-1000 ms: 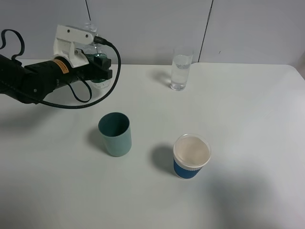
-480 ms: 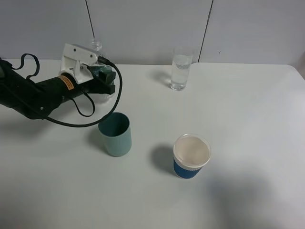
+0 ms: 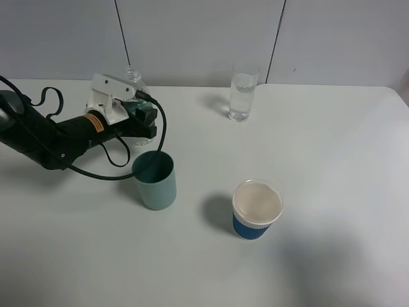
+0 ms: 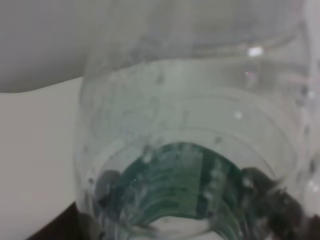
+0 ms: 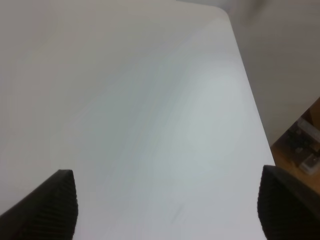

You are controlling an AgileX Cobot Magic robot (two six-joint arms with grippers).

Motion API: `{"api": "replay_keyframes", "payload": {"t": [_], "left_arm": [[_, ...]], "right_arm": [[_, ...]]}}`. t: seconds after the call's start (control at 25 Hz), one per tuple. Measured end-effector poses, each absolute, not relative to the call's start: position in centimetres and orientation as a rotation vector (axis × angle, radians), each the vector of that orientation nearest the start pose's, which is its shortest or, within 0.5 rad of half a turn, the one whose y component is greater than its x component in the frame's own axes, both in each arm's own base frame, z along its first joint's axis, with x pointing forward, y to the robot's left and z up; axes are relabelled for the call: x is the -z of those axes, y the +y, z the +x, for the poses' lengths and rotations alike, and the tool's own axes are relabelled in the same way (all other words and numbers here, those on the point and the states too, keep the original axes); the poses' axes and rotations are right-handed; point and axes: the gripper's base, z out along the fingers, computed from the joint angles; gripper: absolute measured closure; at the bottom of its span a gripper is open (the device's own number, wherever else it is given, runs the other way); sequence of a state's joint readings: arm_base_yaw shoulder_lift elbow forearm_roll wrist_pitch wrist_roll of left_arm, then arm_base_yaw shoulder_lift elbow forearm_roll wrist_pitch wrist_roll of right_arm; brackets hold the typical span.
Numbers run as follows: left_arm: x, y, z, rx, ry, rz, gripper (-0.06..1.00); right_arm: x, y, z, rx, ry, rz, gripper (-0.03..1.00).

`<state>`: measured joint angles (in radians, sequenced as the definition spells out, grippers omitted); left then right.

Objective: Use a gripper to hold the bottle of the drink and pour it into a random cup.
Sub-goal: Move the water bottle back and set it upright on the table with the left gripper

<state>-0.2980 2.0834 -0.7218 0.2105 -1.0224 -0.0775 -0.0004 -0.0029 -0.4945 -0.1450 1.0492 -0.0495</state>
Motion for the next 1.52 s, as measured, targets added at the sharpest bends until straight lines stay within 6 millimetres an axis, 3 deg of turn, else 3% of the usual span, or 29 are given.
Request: {"api": "replay_keyframes", "payload": {"t": [0.68, 1.52], "left_arm": [[-9.41, -11.93, 33.28, 0.345, 1.779, 0.435, 0.45], [-9.43, -12.64, 32.86, 0.368, 1.740, 0.572, 0.45]], "right_arm": [[-27.73, -1.14, -0.47, 0.205, 2.033, -0.044, 0.23], [-27.73, -1.14, -0.47, 0.205, 2.033, -0.044, 0.23]]}}
